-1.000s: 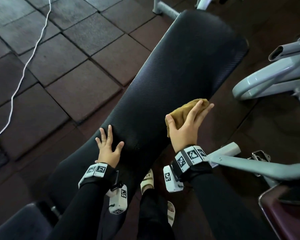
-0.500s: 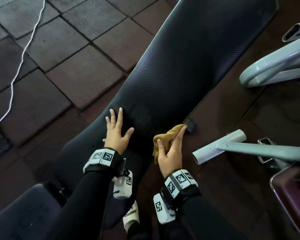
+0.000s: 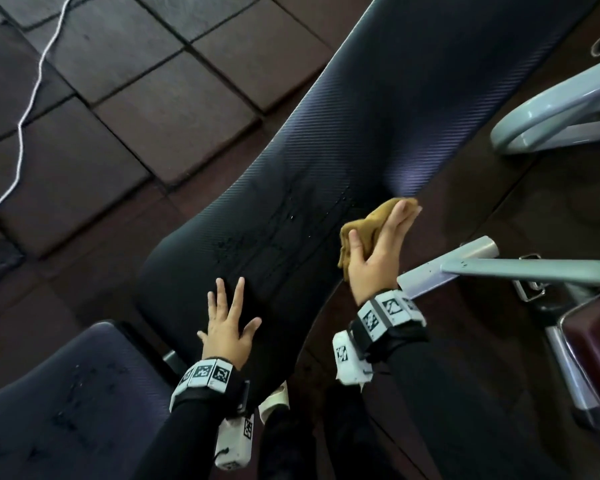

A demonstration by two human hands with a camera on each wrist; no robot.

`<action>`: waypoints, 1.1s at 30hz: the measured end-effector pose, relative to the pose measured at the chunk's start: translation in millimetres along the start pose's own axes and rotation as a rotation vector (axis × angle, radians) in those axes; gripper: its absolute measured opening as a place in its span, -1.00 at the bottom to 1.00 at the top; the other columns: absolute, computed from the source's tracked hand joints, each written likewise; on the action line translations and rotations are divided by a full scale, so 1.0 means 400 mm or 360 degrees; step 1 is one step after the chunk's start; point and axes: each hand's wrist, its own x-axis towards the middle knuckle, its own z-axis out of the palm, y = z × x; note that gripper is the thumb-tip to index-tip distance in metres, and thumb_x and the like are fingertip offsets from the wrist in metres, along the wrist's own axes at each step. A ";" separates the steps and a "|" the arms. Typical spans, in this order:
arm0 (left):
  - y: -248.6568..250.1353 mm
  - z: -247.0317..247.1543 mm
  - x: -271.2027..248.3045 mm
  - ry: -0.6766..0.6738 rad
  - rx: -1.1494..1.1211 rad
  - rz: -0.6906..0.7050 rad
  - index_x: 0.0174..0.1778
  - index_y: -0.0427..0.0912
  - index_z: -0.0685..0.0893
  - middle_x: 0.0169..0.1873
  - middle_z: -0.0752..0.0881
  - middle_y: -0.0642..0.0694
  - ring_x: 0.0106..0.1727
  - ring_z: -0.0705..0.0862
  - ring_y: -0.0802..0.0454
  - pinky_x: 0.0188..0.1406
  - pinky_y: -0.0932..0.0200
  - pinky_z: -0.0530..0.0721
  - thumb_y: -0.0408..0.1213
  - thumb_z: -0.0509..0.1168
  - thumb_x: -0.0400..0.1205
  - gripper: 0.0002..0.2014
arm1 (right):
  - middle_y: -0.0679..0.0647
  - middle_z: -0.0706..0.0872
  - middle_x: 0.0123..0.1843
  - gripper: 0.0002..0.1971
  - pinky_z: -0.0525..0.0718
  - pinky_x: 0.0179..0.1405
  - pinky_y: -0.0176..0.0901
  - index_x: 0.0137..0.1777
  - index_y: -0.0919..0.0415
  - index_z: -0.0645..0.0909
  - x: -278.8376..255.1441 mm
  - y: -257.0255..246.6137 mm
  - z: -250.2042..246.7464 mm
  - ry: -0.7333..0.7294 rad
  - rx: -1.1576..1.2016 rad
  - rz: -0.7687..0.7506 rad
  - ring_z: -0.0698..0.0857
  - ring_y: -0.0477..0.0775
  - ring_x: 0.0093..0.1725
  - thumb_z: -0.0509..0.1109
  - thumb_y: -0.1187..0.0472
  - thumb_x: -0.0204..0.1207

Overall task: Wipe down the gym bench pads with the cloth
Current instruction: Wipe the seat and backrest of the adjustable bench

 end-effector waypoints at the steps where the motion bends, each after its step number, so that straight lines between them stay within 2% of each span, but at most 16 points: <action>1: -0.010 0.003 -0.005 -0.0005 -0.0003 -0.0026 0.45 0.62 -0.27 0.45 -0.49 0.50 0.56 -0.46 0.25 0.37 -0.71 -0.01 -0.06 0.29 0.65 -0.16 | 0.33 -0.28 0.65 -0.17 0.00 0.59 -0.35 0.65 0.26 -0.14 -0.044 0.003 0.017 -0.0055 -0.0012 -0.0002 -0.15 0.10 0.66 0.36 0.19 0.58; 4: -0.018 0.012 -0.012 -0.0009 -0.0064 -0.0096 0.43 0.62 -0.30 0.45 -0.50 0.48 0.62 -0.43 0.03 0.34 -0.74 0.02 -0.08 0.28 0.66 -0.15 | 0.24 -0.35 0.64 -0.19 -0.05 0.53 -0.51 0.65 0.22 -0.12 -0.151 0.014 0.047 -0.0193 -0.0042 -0.0033 -0.19 0.07 0.65 0.35 0.21 0.58; 5: -0.015 0.015 -0.014 -0.0003 -0.0091 -0.0116 0.43 0.61 -0.31 0.46 -0.50 0.45 0.63 -0.42 -0.01 0.34 -0.74 0.03 -0.10 0.28 0.66 -0.14 | 0.20 -0.38 0.63 -0.19 -0.04 0.54 -0.50 0.64 0.18 -0.14 -0.169 0.017 0.050 -0.0231 -0.0063 -0.0042 -0.20 0.09 0.65 0.35 0.21 0.58; 6: -0.012 0.018 -0.015 0.0009 -0.0121 -0.0138 0.43 0.61 -0.31 0.47 -0.50 0.42 0.63 -0.42 -0.05 0.34 -0.74 0.06 -0.12 0.27 0.67 -0.14 | 0.17 -0.40 0.62 -0.19 0.01 0.59 -0.38 0.63 0.15 -0.16 -0.176 0.017 0.050 -0.0268 -0.0096 -0.0052 -0.20 0.14 0.66 0.34 0.20 0.59; 9: -0.005 0.027 -0.018 0.0034 -0.0197 -0.0189 0.42 0.60 -0.31 0.50 -0.50 0.35 0.63 -0.42 -0.10 0.33 -0.73 0.12 -0.17 0.27 0.68 -0.13 | 0.18 -0.43 0.58 -0.21 0.12 0.62 0.18 0.61 0.15 -0.17 -0.146 0.002 0.035 -0.0319 -0.0254 -0.0087 -0.21 0.29 0.65 0.33 0.19 0.59; 11: -0.004 0.027 -0.015 0.0021 -0.0239 -0.0203 0.41 0.60 -0.30 0.48 -0.50 0.37 0.63 -0.42 -0.10 0.33 -0.71 0.12 -0.21 0.27 0.68 -0.13 | 0.29 -0.37 0.61 -0.21 0.01 0.60 0.31 0.63 0.25 -0.12 -0.089 -0.017 0.022 -0.0273 -0.0454 -0.0090 -0.22 0.39 0.64 0.32 0.12 0.60; 14: -0.007 0.023 -0.012 0.0015 -0.0279 -0.0193 0.42 0.59 -0.27 0.46 -0.48 0.39 0.63 -0.42 -0.12 0.34 -0.72 0.11 -0.24 0.29 0.67 -0.12 | 0.35 -0.18 0.66 -0.21 -0.16 0.56 0.29 0.65 0.27 -0.03 0.017 -0.054 0.013 -0.0247 -0.0865 -0.0196 -0.17 0.50 0.61 0.28 -0.02 0.58; 18: -0.008 0.026 -0.014 0.0037 -0.0286 -0.0189 0.40 0.62 -0.26 0.46 -0.46 0.42 0.63 -0.40 -0.11 0.34 -0.72 0.13 -0.23 0.29 0.67 -0.12 | 0.21 -0.19 0.69 -0.19 -0.32 0.56 0.19 0.66 0.19 -0.13 0.083 -0.090 0.054 -0.0563 -0.1337 -0.0546 -0.19 0.38 0.64 0.16 -0.15 0.57; 21: -0.012 0.026 -0.016 0.0061 -0.0285 -0.0183 0.38 0.65 -0.27 0.46 -0.44 0.43 0.64 -0.38 -0.12 0.35 -0.68 0.20 -0.22 0.31 0.66 -0.11 | 0.15 -0.23 0.69 -0.19 -0.42 0.53 0.09 0.67 0.14 -0.16 0.019 -0.093 0.103 -0.0892 -0.1506 -0.0839 -0.20 0.31 0.65 0.14 -0.16 0.56; 24: -0.018 0.025 -0.015 0.0067 -0.0289 -0.0166 0.36 0.67 -0.27 0.46 -0.43 0.44 0.64 -0.36 -0.14 0.39 -0.63 0.20 -0.21 0.32 0.65 -0.10 | 0.06 -0.21 0.69 -0.17 -0.50 0.50 0.03 0.67 0.10 -0.06 -0.116 -0.046 0.112 -0.1190 -0.1479 -0.1071 -0.18 0.21 0.66 0.27 -0.09 0.50; 26: -0.020 0.026 -0.015 0.0071 -0.0301 -0.0161 0.35 0.66 -0.26 0.47 -0.41 0.43 0.64 -0.36 -0.15 0.43 -0.60 0.18 -0.22 0.33 0.64 -0.10 | 0.00 -0.14 0.68 -0.19 -0.42 0.58 0.04 0.66 0.08 0.06 -0.197 -0.005 0.087 -0.1303 -0.1460 -0.1150 -0.16 0.15 0.66 0.34 0.00 0.46; 29: -0.019 0.028 -0.017 0.0089 -0.0304 -0.0169 0.35 0.67 -0.25 0.46 -0.41 0.45 0.64 -0.36 -0.11 0.44 -0.59 0.19 -0.23 0.33 0.64 -0.09 | -0.04 0.10 0.65 -0.26 -0.01 0.57 0.10 0.61 0.07 0.26 -0.226 0.034 0.025 -0.1229 -0.1501 -0.1193 0.08 0.14 0.63 0.36 -0.04 0.41; 31: -0.018 0.027 -0.017 0.0081 -0.0313 -0.0181 0.35 0.66 -0.25 0.45 -0.42 0.47 0.64 -0.37 -0.08 0.44 -0.59 0.19 -0.25 0.32 0.64 -0.09 | -0.05 0.13 0.62 -0.26 0.04 0.54 0.15 0.59 0.05 0.29 -0.183 0.043 -0.013 -0.1078 -0.1517 -0.1174 0.21 0.17 0.61 0.39 -0.06 0.39; 33: -0.016 0.026 -0.019 0.0074 -0.0328 -0.0182 0.36 0.66 -0.25 0.45 -0.42 0.46 0.63 -0.37 -0.06 0.44 -0.59 0.20 -0.26 0.32 0.65 -0.09 | -0.02 0.05 0.64 -0.26 -0.06 0.57 0.15 0.62 0.06 0.21 -0.113 0.039 -0.042 -0.0909 -0.1485 -0.1057 0.16 0.21 0.62 0.33 -0.09 0.46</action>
